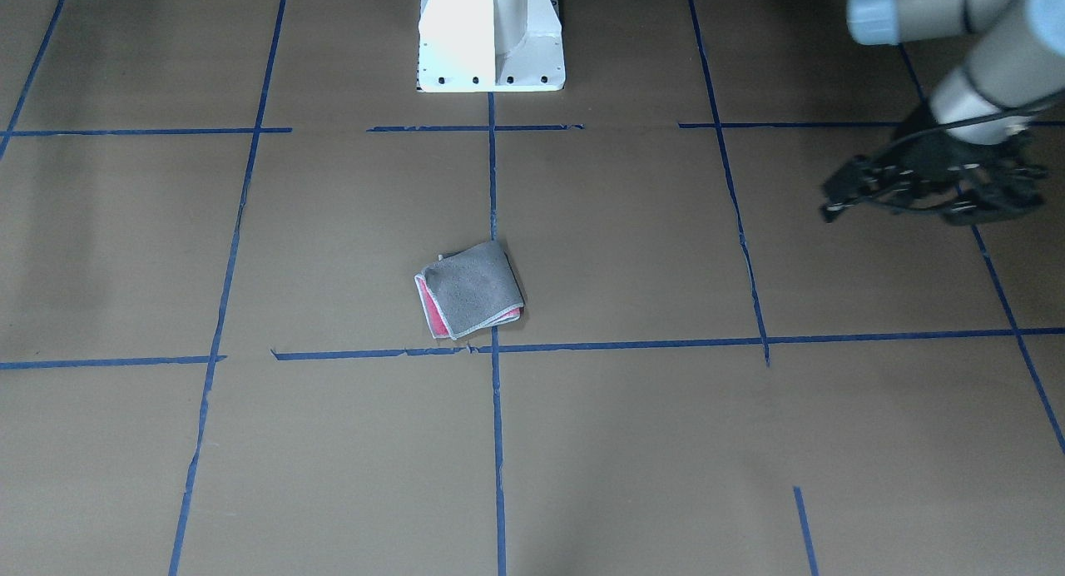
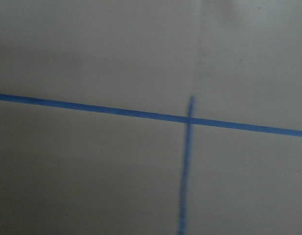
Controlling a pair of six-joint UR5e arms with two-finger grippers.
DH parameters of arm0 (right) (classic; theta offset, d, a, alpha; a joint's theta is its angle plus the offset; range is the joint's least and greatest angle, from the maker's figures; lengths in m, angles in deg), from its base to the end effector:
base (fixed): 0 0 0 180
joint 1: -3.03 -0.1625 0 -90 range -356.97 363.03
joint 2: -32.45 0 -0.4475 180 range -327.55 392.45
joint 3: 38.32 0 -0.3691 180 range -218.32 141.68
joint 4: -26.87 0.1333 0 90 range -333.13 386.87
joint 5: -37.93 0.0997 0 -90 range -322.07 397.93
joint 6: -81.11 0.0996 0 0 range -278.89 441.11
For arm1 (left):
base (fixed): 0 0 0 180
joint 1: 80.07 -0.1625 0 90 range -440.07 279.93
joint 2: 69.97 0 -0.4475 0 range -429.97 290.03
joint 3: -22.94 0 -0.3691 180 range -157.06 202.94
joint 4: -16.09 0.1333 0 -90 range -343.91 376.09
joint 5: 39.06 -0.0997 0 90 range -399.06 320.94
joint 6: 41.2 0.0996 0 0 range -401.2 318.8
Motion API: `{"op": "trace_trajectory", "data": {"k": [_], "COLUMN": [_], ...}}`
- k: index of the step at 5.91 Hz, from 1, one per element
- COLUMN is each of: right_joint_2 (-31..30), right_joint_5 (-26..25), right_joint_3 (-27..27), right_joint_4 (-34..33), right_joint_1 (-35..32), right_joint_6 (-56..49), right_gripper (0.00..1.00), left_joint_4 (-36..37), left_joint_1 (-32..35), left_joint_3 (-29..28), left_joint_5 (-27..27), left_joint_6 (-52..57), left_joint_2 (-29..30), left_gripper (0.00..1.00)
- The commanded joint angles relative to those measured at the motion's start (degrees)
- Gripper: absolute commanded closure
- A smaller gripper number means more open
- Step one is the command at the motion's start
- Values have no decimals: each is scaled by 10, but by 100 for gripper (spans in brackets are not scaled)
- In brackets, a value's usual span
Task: Fold towel twice with both arms
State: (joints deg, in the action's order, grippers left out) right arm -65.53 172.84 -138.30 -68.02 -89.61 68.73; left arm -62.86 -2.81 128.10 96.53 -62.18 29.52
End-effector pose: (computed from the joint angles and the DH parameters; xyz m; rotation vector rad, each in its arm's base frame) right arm 0.0815 -0.3994 0.6683 0.0551 -0.7839 -0.1414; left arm 0.0546 -0.5234 0.4942 -0.0146 0.8227 -0.0412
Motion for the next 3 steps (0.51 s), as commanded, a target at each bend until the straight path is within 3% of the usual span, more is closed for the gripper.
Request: {"op": "trace_trajectory", "data": {"k": [1, 3], "right_joint_2": [-11, -12], "right_joint_5": [22, 24], "right_joint_3": [39, 51], "right_joint_4": [-1, 33], "right_joint_1": [-18, -18], "right_joint_6": [-4, -3], "right_gripper": [0, 0], "left_joint_4": [31, 24], "left_joint_1": [126, 149], "left_joint_3": [-127, -178], "left_joint_5": [6, 2], "left_joint_6": [225, 345], "left_joint_2": [-12, -59], "left_gripper": [0, 0]}}
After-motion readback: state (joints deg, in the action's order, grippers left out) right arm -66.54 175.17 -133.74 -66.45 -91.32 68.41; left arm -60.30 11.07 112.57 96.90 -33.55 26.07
